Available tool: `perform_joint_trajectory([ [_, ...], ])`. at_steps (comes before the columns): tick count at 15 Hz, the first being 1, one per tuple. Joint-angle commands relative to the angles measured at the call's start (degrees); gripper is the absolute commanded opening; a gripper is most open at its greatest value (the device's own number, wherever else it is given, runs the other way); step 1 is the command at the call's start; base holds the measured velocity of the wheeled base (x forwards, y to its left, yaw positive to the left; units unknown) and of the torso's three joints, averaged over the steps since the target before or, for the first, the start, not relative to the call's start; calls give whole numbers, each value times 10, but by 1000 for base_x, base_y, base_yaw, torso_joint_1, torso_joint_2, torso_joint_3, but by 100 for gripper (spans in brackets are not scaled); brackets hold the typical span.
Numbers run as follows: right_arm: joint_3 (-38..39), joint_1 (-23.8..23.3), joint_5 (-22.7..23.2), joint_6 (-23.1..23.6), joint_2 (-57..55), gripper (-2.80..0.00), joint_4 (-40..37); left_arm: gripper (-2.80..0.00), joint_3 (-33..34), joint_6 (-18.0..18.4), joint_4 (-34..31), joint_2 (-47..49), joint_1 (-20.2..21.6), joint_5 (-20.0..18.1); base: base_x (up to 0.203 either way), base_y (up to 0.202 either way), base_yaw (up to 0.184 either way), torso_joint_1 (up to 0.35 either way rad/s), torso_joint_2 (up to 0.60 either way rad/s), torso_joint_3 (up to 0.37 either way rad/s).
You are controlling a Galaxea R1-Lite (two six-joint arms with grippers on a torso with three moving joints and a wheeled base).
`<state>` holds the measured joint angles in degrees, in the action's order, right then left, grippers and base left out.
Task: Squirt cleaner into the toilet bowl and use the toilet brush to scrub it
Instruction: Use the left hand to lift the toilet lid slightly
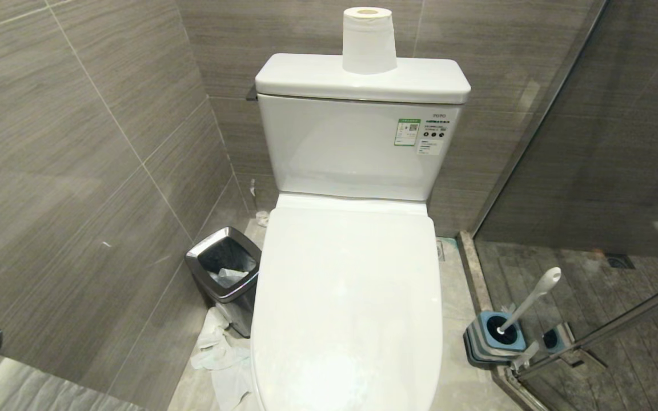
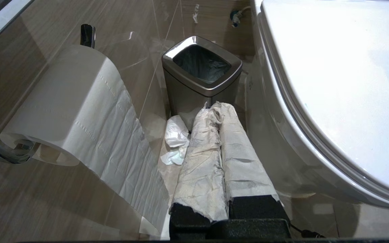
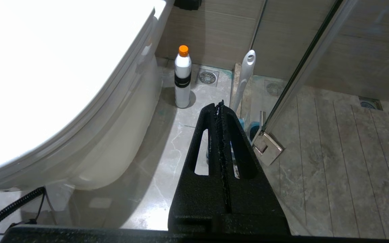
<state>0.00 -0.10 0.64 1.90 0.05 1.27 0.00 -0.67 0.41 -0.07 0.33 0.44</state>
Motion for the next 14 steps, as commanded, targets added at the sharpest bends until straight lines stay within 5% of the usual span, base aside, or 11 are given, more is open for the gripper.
perform_joint_trajectory([
  [1,7,0,1,0,0,-280,0,-280,3,0,0,0,0,0,0,0,0,0,0,0],
  [14,7,0,1,0,0,-280,0,-280,4,0,0,0,0,0,0,0,0,0,0,0],
])
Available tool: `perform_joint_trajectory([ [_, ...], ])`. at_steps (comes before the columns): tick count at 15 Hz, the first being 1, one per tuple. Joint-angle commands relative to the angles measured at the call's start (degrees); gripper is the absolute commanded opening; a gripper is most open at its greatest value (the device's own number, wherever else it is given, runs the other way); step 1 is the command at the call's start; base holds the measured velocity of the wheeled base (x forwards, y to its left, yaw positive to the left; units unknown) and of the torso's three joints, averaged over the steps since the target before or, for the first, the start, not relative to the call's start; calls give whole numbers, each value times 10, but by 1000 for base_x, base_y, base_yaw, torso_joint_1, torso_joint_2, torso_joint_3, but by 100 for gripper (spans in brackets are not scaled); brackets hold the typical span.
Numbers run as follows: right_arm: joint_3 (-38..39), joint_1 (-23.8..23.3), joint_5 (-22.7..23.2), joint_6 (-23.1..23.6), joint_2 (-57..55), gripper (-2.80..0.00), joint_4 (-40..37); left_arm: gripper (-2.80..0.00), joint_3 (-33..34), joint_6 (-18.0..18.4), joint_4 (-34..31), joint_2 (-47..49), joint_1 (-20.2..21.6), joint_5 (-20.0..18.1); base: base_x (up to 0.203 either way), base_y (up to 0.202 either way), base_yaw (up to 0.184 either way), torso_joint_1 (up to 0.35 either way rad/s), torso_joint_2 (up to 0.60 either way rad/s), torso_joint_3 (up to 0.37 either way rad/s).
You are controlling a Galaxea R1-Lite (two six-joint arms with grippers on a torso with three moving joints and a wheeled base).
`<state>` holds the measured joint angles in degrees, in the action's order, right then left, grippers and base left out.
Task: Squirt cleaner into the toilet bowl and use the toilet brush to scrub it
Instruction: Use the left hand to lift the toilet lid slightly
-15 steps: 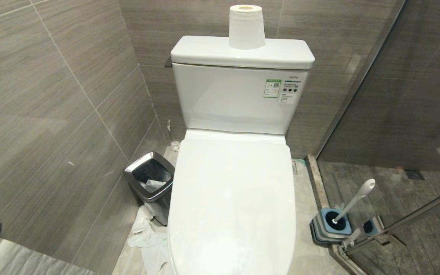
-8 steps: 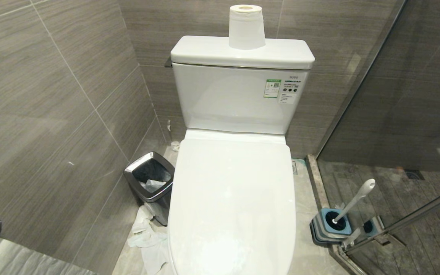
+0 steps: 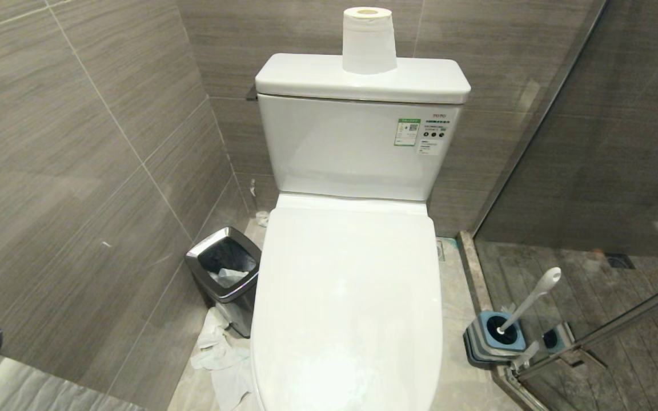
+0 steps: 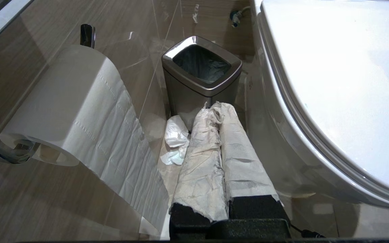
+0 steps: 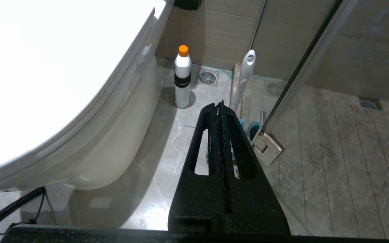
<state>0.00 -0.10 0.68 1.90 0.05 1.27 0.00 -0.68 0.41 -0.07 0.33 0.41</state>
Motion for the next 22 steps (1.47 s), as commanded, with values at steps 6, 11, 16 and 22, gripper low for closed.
perform_joint_trajectory([
  [6,7,0,0,0,0,-280,1,-280,3,1,0,0,0,0,0,0,0,0,0,0],
  [11,7,0,0,0,0,-280,0,-280,3,13,0,0,0,0,0,0,0,0,0,0],
  [16,7,0,0,0,0,-280,1,-280,-103,43,-18,3,0,-24,0,0,0,0,0,0],
  [22,7,0,0,0,0,-280,0,-280,-312,91,-168,86,0,-52,0,0,0,0,0,0],
])
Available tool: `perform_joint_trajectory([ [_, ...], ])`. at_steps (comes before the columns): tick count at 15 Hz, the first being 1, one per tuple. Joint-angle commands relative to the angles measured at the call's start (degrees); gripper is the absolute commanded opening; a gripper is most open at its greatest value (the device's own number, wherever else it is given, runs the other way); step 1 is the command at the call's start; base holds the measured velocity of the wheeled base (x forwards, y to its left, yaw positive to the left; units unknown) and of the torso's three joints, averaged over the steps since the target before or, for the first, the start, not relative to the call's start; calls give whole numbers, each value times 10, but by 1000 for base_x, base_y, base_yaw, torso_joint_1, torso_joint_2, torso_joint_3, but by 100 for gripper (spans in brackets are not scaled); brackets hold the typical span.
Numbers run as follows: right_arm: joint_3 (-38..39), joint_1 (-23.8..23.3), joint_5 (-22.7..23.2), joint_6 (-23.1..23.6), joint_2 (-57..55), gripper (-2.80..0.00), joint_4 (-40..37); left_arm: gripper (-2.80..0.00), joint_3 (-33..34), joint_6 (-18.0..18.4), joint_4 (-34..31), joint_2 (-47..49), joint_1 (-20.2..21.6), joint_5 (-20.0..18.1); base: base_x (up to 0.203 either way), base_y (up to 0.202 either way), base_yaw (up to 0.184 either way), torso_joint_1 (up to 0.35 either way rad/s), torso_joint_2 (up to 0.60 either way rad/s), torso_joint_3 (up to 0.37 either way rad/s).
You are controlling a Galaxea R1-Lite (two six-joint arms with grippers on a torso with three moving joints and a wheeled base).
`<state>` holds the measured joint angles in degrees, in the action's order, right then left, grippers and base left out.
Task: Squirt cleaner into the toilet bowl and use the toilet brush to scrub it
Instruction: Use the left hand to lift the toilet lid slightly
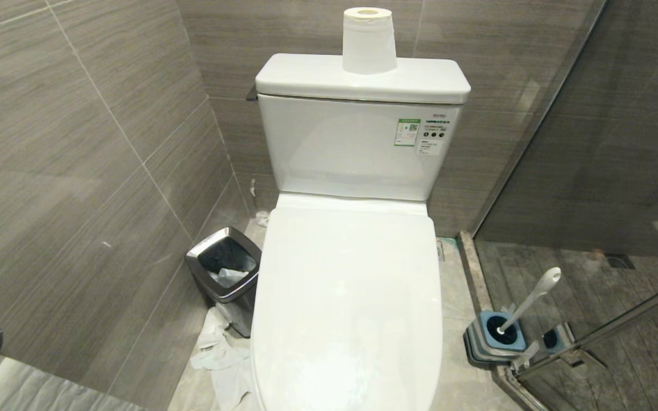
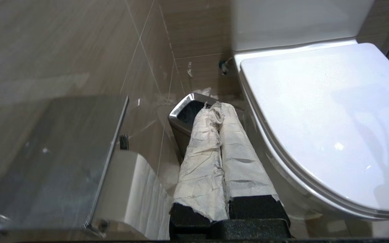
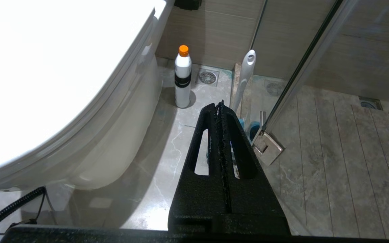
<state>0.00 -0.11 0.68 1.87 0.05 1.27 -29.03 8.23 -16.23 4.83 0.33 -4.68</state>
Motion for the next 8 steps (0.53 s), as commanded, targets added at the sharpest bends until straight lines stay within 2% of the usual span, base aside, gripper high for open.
perform_joint_trajectory([
  [1,7,0,0,1,0,-280,0,-280,-43,7,-4,72,0,-5,0,0,0,0,0,0],
  [8,7,0,0,1,0,-280,0,-280,-208,16,-3,329,0,-46,0,0,0,0,0,0],
])
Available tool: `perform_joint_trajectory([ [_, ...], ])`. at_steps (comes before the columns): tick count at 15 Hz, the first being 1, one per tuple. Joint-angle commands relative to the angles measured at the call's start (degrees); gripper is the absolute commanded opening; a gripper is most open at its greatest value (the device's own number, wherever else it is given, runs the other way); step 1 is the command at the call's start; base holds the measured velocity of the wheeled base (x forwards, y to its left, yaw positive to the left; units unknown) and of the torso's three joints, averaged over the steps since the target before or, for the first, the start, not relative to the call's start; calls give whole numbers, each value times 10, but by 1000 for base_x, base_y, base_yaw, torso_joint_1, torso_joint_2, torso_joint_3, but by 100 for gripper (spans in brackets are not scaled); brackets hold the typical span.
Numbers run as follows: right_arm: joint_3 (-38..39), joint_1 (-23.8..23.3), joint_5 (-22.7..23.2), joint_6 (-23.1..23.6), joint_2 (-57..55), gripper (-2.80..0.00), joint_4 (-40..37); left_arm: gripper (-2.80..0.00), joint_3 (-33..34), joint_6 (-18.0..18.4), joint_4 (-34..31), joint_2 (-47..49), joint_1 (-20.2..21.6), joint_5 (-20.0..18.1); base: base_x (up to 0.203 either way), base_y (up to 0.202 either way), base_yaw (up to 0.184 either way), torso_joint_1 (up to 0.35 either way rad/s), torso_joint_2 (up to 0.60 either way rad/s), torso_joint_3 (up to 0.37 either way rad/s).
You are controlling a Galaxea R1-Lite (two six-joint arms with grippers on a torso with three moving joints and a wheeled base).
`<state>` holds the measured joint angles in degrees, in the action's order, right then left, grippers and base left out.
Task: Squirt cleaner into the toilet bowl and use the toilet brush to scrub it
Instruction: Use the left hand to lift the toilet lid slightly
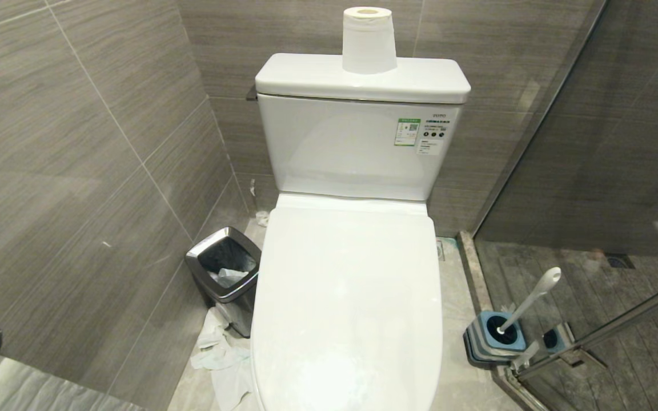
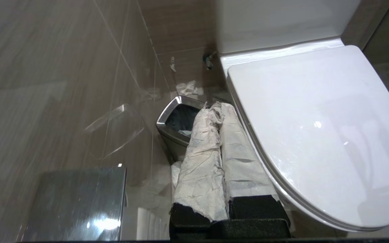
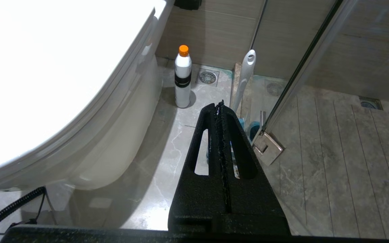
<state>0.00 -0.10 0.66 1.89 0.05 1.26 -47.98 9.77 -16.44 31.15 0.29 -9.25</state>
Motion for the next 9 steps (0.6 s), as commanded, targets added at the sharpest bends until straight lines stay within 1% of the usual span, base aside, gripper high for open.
perform_joint_trajectory([
  [1,7,0,0,0,0,-280,1,-280,-34,1,0,101,0,-5,0,0,0,0,0,0],
  [3,7,0,0,0,0,-280,1,-280,-55,2,7,168,-2,-11,0,0,0,0,0,0],
  [4,7,0,0,0,0,-280,1,-280,-62,2,13,200,-10,-13,0,0,0,0,0,0],
  [9,7,0,0,0,0,-280,0,-280,-70,2,24,329,-70,-13,0,0,0,0,0,0],
])
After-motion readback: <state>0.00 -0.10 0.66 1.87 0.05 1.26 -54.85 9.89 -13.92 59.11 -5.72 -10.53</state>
